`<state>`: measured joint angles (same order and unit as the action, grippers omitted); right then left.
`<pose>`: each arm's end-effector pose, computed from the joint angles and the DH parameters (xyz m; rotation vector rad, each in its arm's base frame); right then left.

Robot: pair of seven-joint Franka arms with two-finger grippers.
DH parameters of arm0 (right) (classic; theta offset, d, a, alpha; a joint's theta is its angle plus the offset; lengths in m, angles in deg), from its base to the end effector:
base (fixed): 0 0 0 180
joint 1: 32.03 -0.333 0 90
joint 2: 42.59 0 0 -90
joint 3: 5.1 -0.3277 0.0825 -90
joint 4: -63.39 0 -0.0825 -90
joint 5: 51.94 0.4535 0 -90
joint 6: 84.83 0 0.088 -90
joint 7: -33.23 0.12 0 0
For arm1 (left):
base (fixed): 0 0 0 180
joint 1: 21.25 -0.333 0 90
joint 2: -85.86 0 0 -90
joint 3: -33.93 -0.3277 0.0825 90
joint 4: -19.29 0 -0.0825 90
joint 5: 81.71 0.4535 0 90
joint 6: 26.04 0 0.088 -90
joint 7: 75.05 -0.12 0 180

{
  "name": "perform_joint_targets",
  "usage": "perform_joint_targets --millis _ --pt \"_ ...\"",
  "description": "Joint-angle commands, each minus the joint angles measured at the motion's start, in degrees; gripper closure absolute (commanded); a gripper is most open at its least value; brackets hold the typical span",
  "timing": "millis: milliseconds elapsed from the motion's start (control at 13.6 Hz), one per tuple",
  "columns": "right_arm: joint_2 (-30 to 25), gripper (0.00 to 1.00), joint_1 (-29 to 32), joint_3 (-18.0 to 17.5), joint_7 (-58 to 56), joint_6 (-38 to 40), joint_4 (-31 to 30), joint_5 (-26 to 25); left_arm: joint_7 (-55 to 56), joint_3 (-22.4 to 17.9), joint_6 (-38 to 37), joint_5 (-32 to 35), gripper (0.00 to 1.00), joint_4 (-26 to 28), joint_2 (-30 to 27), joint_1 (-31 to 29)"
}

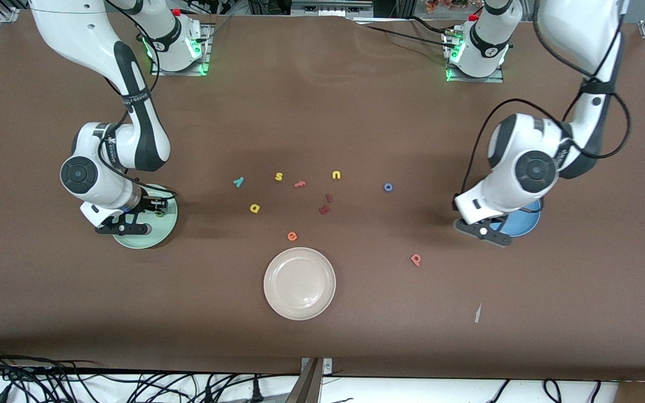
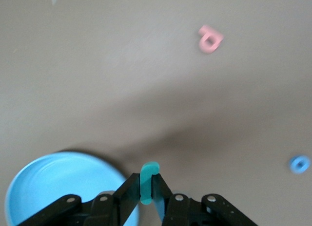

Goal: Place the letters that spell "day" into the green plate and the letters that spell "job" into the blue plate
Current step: 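Lower green q onto the green plate and open the right gripper, then open the left gripper over blue plate while the right gripper grasps y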

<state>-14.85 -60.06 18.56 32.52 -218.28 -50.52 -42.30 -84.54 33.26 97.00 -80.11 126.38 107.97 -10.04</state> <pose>0.6464 0.0516 0.1738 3.0618 -0.0003 -0.1404 0.6668 -0.1228 0.2541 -3.0570 0.5669 0.1669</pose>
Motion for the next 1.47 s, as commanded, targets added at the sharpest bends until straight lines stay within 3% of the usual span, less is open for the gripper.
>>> perform_joint_targets --millis 0,220,293,367,440,587,733,880,1173,1393 --pt "-3.21 0.0 -0.71 -0.8 5.77 2.14 -0.71 1.87 -8.23 0.67 0.44 1.39 1.0 7.59 -4.78 -5.66" --pt "-5.67 0.0 -1.06 -4.84 15.87 4.85 -1.32 1.96 -12.04 0.49 0.97 1.48 1.0 11.64 -6.12 -8.57" --pt "-6.37 0.0 -1.06 -6.07 20.09 5.21 -1.41 1.96 -12.13 0.4 1.32 1.57 0.86 12.08 -5.77 -8.92" --pt "-6.47 0.0 -1.06 -7.73 24.22 5.13 -1.41 1.96 -12.13 0.49 1.84 2.09 0.61 12.7 -5.5 -9.01" --pt "-6.55 0.0 -1.06 -9.4 29.13 4.78 -1.5 1.96 -12.13 0.49 2.55 3.57 0.45 12.79 -5.41 -8.93" --pt "-6.47 0.0 -1.15 -12.22 36.97 3.9 -2.19 1.96 -12.13 0.49 2.73 4.56 0.25 12.62 -5.5 -8.93" --pt "-7.69 0.0 -1.24 -13.54 41.2 -0.65 -5.87 1.96 -12.04 0.58 2.82 3.86 0.21 11.74 -5.41 -8.32" --pt "-8.49 0.0 -1.24 -15.21 45.42 -6.01 -9.74 1.96 -10.99 1.19 7.44 3.42 0.2 10.34 -3.76 -5.17" --pt "-8.84 0.0 -1.67 -18.73 52.9 -15.16 -15.02 1.87 -10.99 1.19 20.54 -0.8 0.2 5.68 4.85 1.08" --pt "-7.79 0.0 -3.87 -19.09 56.07 -19.81 -16.7 1.87 -10.99 1.19 21.63 -4.48 0.2 -2.03 11.09 3.98"
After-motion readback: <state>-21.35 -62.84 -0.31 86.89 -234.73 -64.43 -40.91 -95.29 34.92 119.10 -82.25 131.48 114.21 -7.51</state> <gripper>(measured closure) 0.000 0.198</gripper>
